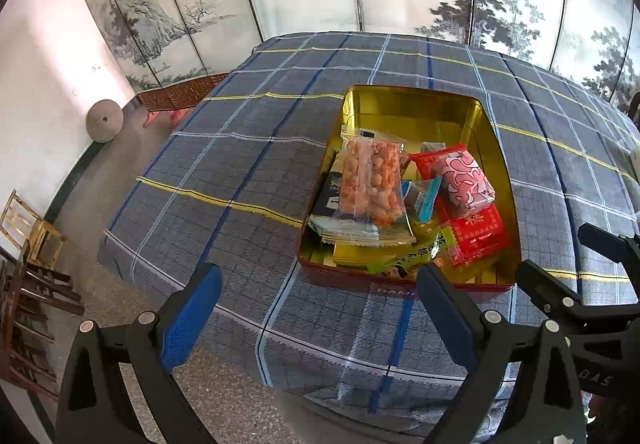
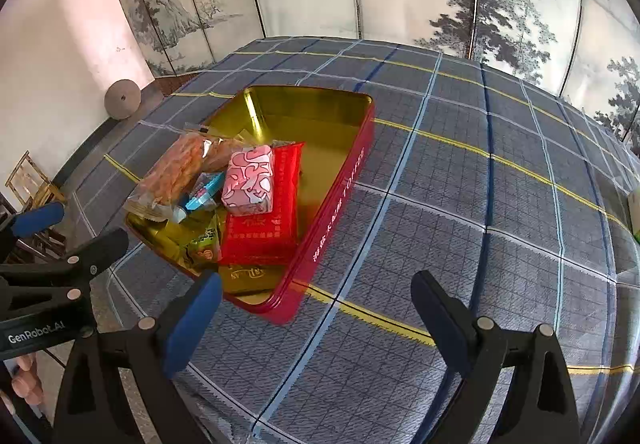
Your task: Organize snacks
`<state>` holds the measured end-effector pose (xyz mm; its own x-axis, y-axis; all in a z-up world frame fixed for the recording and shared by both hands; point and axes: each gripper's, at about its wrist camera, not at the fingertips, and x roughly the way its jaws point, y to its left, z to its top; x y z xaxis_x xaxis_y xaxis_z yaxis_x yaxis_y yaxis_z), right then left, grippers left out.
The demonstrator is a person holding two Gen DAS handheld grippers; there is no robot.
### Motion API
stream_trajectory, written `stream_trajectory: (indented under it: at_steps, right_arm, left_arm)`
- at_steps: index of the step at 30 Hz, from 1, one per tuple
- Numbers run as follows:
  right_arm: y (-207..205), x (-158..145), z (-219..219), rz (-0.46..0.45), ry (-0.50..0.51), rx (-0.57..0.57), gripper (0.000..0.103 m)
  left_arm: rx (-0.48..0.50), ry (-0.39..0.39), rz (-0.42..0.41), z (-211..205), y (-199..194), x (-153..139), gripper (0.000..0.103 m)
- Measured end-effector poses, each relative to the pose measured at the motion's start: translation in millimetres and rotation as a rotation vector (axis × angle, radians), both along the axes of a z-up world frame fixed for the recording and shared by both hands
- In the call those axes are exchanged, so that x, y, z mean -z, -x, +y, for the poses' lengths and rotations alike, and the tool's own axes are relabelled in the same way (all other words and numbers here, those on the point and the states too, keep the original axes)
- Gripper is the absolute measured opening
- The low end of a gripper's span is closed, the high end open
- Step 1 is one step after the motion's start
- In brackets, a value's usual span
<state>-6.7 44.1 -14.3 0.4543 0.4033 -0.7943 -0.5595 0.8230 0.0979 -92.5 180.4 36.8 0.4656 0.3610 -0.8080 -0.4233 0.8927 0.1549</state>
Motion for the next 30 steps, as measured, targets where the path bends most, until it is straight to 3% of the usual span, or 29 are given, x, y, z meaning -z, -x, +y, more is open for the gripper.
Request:
stream_trajectory:
  at_steps: [30]
  right_arm:
    - [0.3, 7.9, 5.7, 0.004, 0.059, -0.019, 0.097]
  left_arm:
    - [0.003, -0.011, 0.009, 1.0, -4.5, 3.8, 0.097]
